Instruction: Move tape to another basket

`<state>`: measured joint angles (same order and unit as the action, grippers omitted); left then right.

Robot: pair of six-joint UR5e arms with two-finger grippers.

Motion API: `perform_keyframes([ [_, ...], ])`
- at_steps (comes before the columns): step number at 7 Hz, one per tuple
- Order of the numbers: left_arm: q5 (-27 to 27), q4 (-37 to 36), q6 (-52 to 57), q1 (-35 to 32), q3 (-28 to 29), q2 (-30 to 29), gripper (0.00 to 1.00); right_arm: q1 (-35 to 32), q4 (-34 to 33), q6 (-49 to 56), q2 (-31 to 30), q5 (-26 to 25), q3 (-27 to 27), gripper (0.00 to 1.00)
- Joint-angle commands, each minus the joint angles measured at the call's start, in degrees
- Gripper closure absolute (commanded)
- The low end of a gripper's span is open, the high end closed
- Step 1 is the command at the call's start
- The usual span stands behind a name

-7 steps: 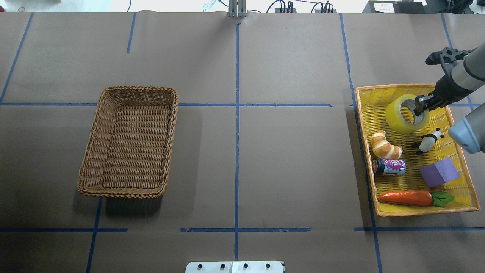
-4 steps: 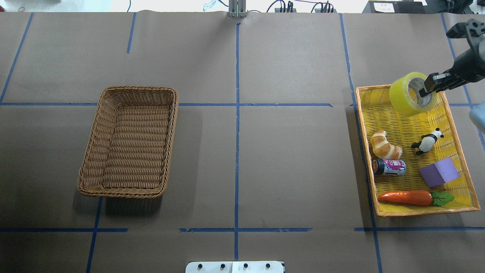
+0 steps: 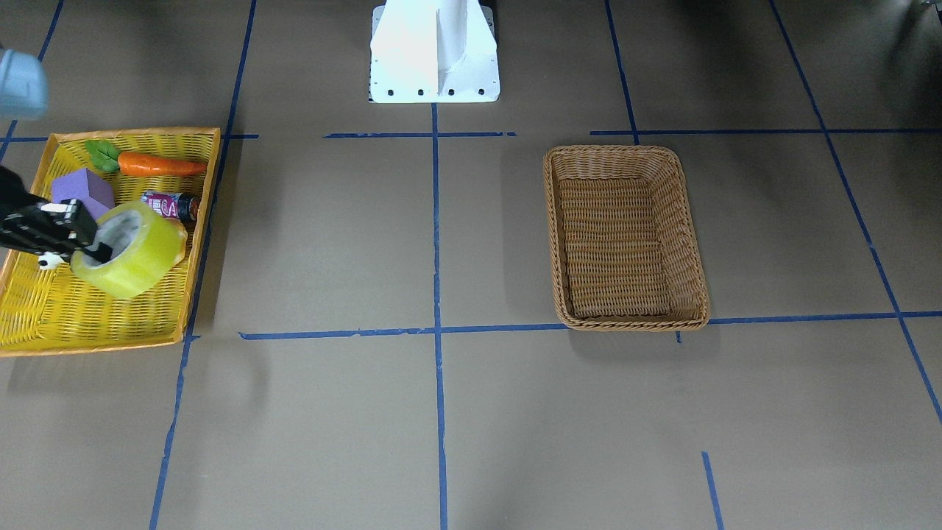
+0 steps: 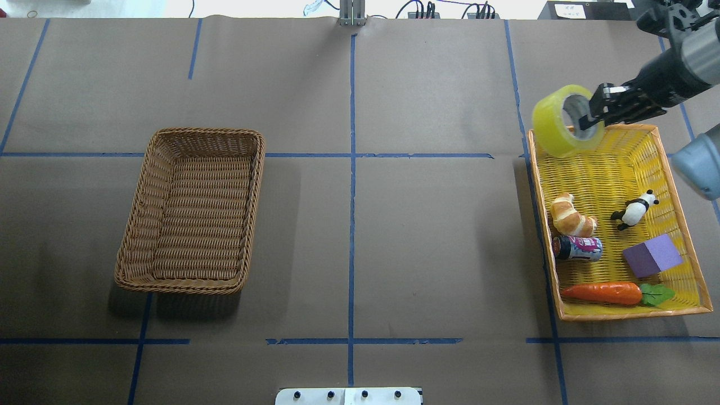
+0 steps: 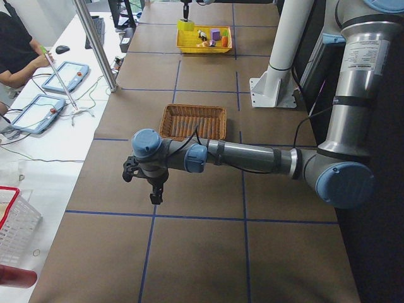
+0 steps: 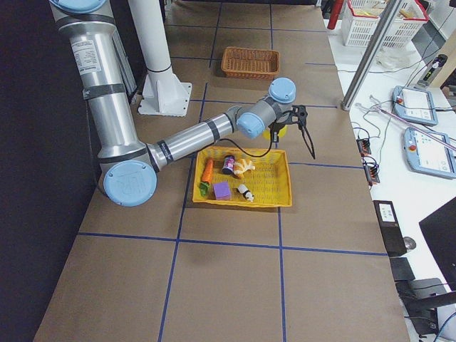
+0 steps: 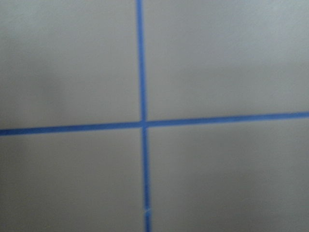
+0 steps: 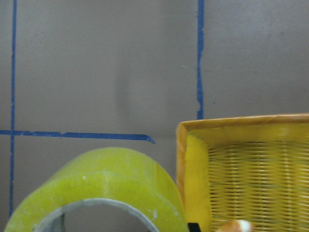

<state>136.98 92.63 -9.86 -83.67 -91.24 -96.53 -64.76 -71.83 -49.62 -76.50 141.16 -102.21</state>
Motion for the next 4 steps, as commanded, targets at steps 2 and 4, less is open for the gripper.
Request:
perform_keyframes([
  [2,0.04,14.28,-30.01,11.83,-4.28,-1.65,0.0,6.47,15.89,-20.64,0.74,-1.4,-0.27,1.0],
  [4,-0.13,27.02,-53.56,19.03,-4.65,-4.61,0.0,7.97,27.2,-32.58,0.56,-2.46,-0.01,1.0],
])
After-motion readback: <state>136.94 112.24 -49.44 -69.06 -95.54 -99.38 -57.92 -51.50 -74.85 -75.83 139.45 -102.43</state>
